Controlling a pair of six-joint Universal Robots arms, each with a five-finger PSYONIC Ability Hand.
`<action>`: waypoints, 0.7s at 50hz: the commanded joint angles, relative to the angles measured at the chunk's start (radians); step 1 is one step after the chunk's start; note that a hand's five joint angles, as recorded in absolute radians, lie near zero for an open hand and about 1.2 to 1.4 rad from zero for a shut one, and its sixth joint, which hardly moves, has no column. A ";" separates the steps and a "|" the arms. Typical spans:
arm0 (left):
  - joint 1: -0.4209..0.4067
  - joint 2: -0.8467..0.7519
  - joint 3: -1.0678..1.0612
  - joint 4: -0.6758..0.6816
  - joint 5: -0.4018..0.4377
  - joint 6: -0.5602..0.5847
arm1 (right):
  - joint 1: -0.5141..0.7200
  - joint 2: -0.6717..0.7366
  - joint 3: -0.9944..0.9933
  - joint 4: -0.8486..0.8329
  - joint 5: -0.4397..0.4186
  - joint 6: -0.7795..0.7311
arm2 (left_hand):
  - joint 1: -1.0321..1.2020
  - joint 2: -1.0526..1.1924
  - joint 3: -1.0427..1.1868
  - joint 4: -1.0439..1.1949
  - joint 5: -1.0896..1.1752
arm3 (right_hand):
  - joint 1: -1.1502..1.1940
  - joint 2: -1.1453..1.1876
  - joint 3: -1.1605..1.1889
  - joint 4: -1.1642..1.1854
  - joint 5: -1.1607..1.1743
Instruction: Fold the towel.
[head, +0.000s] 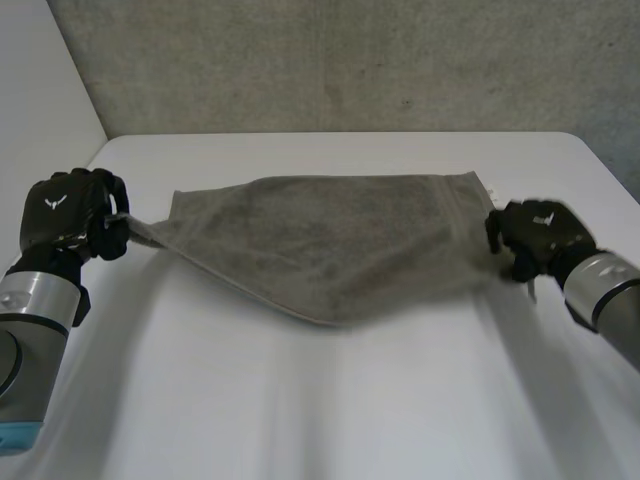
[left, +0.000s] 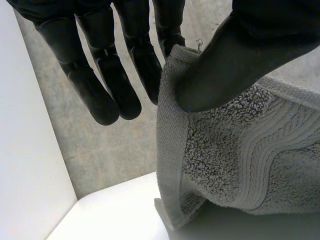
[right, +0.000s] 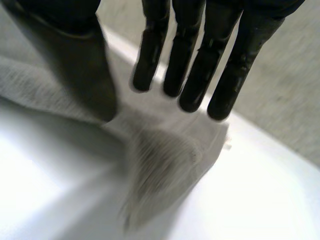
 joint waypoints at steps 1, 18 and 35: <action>0.002 -0.038 0.001 0.003 0.001 0.004 | -0.002 0.118 -0.008 -0.001 0.053 -0.136 | -0.011 -0.091 -0.150 0.017 -0.239 | -0.252 -0.264 -0.280 -0.277 -0.262; 0.002 -0.042 -0.001 0.003 0.001 0.006 | -0.012 0.097 -0.002 0.041 0.062 -0.146 | -0.011 -0.091 -0.150 0.017 -0.239 | -0.278 -0.290 -0.306 -0.304 -0.288; 0.002 -0.044 0.001 0.005 0.003 0.006 | -0.081 0.091 0.099 0.016 -0.110 -0.219 | -0.011 -0.091 -0.150 0.017 -0.239 | -0.252 -0.264 -0.280 -0.277 -0.262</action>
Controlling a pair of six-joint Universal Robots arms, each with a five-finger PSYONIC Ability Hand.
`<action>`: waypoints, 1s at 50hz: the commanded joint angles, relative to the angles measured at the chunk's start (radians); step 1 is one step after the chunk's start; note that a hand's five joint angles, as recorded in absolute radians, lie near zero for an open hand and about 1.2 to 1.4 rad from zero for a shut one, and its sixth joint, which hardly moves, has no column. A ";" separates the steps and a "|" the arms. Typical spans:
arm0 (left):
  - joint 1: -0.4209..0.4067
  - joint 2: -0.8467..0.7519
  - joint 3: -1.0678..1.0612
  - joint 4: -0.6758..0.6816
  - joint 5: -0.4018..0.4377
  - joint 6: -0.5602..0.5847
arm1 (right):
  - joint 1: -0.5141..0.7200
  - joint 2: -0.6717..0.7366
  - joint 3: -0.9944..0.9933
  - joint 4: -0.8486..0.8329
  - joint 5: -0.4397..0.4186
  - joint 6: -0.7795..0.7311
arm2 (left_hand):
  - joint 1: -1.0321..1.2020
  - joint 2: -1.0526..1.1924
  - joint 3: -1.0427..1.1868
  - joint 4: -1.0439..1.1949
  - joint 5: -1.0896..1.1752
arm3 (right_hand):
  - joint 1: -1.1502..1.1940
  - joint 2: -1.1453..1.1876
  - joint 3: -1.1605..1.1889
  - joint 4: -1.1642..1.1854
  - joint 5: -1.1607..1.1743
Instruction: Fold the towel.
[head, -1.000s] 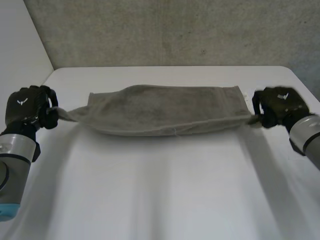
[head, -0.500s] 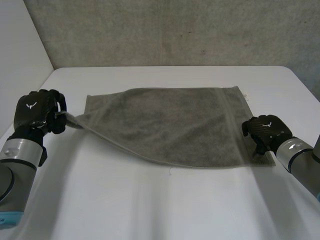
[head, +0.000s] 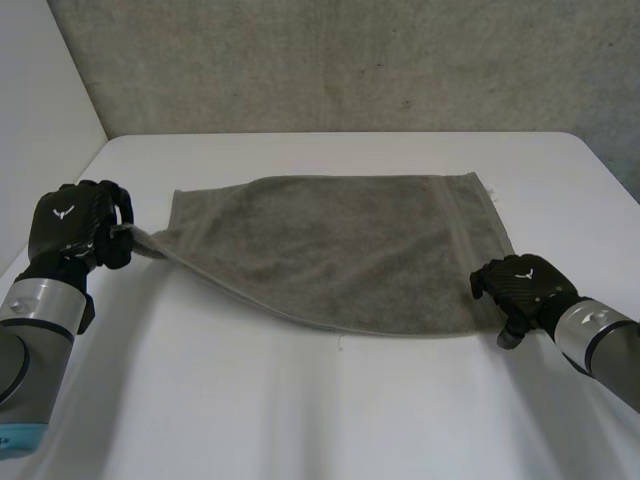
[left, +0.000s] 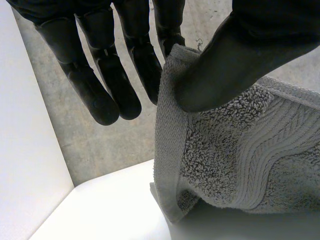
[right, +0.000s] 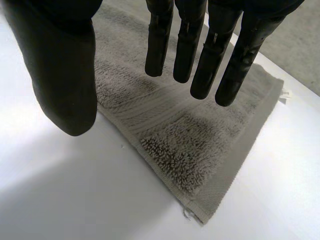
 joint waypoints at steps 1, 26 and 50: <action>0.000 -0.002 0.000 0.002 0.001 0.000 | -0.042 0.024 0.000 -0.037 -0.042 -0.018 | -0.011 -0.091 -0.150 0.017 -0.239 | -0.004 -0.034 -0.015 -0.017 0.013; -0.002 -0.014 0.001 0.002 0.001 0.000 | -0.061 0.109 -0.046 -0.096 -0.041 -0.036 | -0.011 -0.091 -0.150 0.017 -0.239 | 0.005 -0.026 -0.006 -0.008 0.022; 0.000 -0.015 0.001 0.002 0.001 0.000 | -0.048 0.176 -0.112 -0.145 -0.026 -0.050 | -0.011 -0.091 -0.150 0.017 -0.239 | 0.011 -0.020 -0.001 -0.002 0.028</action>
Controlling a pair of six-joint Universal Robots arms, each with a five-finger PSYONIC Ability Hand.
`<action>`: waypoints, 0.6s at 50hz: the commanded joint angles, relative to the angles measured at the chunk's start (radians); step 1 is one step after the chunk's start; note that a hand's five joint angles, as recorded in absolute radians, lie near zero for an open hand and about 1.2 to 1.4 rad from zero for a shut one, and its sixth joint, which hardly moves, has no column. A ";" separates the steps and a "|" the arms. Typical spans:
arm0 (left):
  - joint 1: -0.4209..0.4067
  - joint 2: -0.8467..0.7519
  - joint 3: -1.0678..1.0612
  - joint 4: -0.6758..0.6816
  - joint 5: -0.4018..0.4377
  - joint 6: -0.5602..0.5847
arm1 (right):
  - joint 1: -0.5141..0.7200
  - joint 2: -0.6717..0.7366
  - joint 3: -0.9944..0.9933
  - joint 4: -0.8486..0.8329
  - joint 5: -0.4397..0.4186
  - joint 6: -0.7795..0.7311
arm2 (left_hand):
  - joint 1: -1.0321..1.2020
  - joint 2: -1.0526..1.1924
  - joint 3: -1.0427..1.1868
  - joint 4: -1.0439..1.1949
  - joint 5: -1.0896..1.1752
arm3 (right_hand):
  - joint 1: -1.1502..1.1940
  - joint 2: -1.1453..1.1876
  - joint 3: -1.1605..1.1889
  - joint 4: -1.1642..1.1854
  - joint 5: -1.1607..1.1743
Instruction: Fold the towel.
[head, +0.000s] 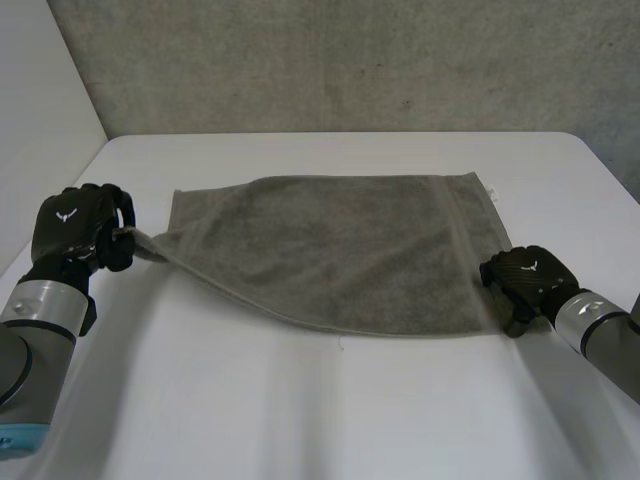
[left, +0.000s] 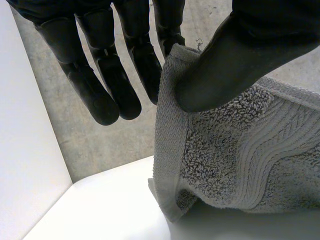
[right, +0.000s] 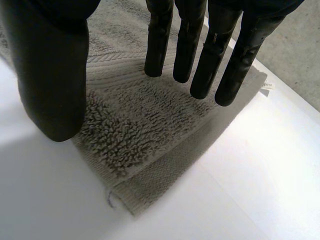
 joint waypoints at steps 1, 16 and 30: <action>0.000 0.000 0.000 0.000 0.000 0.000 | 0.002 0.001 -0.014 -0.012 0.002 0.002 | -0.011 -0.091 -0.150 0.017 -0.239 | 0.000 -0.020 -0.001 -0.002 0.004; 0.000 0.001 0.000 0.000 0.000 0.000 | 0.004 0.009 -0.054 -0.037 0.051 0.015 | -0.011 -0.091 -0.150 0.017 -0.239 | 0.009 -0.011 0.008 0.006 0.013; 0.000 0.001 0.000 0.000 0.000 0.000 | 0.004 0.016 -0.052 -0.034 0.048 0.015 | -0.011 -0.091 -0.150 0.017 -0.239 | 0.624 0.604 0.623 0.621 0.628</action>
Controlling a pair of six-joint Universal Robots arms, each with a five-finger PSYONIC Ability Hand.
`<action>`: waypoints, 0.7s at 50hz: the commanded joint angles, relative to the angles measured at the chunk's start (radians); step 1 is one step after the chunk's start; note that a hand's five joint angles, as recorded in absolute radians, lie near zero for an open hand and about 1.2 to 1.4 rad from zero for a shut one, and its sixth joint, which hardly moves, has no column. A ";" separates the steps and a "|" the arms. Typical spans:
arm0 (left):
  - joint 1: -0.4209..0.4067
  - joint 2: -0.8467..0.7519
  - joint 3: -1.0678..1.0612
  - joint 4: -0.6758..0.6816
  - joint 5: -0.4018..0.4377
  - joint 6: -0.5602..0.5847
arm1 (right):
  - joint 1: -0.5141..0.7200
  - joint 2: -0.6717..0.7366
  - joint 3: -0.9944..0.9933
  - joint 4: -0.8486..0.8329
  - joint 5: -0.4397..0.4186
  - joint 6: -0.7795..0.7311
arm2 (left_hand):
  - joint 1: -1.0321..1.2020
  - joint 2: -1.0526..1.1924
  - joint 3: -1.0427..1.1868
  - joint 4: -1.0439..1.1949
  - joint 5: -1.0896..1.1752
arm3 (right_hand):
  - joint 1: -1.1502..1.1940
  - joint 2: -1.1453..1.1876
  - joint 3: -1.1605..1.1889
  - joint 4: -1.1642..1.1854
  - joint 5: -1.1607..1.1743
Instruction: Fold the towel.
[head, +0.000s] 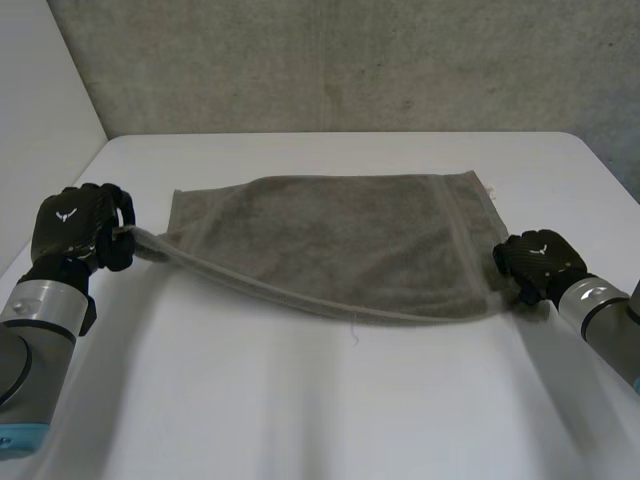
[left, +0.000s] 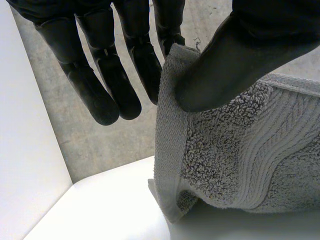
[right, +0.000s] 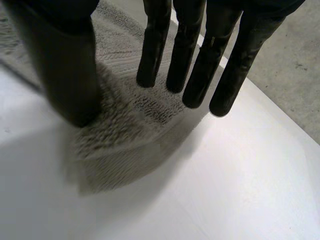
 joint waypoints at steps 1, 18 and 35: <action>0.000 0.000 0.000 0.000 0.000 0.000 | 0.000 0.003 0.002 0.002 -0.004 0.000 | -0.011 -0.091 -0.150 0.017 -0.239 | 0.411 0.413 0.419 0.418 0.426; 0.000 0.035 -0.003 -0.041 -0.002 -0.002 | -0.012 -0.124 0.032 0.114 -0.004 -0.008 | -0.011 -0.091 -0.150 0.017 -0.239 | 0.606 0.609 0.614 0.614 0.621; 0.037 0.373 -0.026 -0.402 0.115 -0.060 | -0.158 -0.502 -0.001 0.576 -0.165 -0.097 | -0.011 -0.091 -0.150 0.017 -0.239 | 0.606 0.609 0.614 0.614 0.621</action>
